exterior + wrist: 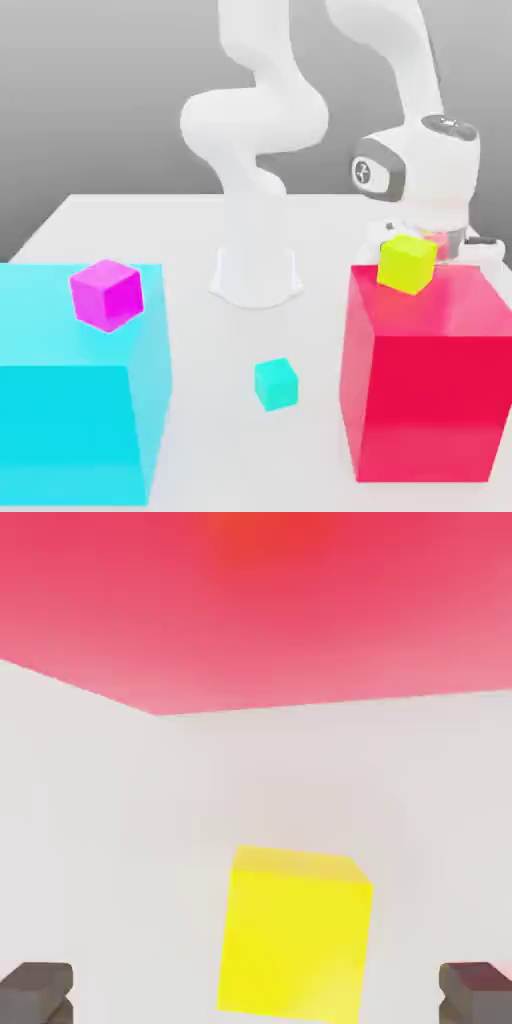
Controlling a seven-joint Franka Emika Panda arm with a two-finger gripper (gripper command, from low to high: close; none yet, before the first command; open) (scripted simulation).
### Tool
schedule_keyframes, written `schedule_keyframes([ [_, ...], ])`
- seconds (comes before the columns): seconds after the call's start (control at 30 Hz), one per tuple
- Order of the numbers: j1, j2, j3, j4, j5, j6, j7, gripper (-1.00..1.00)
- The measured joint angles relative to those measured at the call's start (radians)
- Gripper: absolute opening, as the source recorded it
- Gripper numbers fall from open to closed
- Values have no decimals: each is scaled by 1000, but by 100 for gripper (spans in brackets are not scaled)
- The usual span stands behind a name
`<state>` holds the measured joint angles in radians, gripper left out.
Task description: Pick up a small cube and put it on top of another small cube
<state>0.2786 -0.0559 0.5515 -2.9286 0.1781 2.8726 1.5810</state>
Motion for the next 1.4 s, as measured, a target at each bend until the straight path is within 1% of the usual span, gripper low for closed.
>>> schedule_keyframes([
  [0.13, -8, 15, 12, -20, -68, 37, 109, 0],
  [0.2, -17, 48, 4, -14, -145, 64, 169, 0],
  [0.27, -12, 92, -37, -3, -257, 94, 245, 0],
  [0.37, 63, 160, -158, 17, -432, 138, 367, 0],
  [0.47, 184, 223, -312, 35, -561, 184, 462, 0],
  [0.53, 274, 263, -413, 45, -613, 217, 505, 0],
  [0.63, 404, 323, -543, 54, -646, 271, 542, 0],
  [0.67, 425, 333, -564, 55, -649, 280, 547, -100],
  [0.87, 436, 339, -575, 56, -651, 287, 550, -100],
  [0.9, 423, 331, -562, 55, -649, 281, 546, -100],
  [0.97, 366, 300, -504, 51, -627, 254, 523, -100],
  [1.03, 290, 263, -423, 44, -595, 222, 492, -100],
  [1.13, 191, 201, -298, 27, -481, 174, 403, -100],
  [1.23, 145, 135, -209, 8, -324, 129, 292, -100],
  [1.3, 157, 90, -185, -3, -228, 97, 226, -100],
  [1.4, 189, 25, -188, -18, -123, 49, 160, -100],
])
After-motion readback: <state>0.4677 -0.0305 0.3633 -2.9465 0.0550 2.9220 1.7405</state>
